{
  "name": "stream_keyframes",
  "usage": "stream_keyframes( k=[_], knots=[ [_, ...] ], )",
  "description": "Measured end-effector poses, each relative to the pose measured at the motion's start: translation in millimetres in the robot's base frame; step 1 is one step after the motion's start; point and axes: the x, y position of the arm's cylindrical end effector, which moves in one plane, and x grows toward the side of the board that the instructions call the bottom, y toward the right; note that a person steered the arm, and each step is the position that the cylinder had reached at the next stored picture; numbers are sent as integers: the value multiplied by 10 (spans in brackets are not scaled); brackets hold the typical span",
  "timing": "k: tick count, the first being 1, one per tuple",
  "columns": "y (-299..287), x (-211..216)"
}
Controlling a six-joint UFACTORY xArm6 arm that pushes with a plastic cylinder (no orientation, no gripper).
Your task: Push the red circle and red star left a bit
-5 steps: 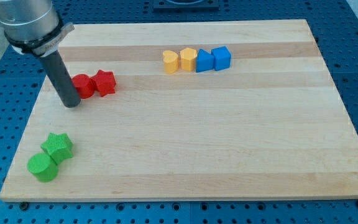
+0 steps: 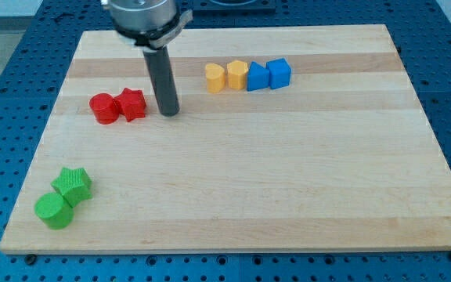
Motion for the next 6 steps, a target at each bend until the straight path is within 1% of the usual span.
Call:
stream_keyframes(
  k=[1,4,6],
  knots=[
    [2,-158],
    [-295,9],
    [-611,64]
  ],
)
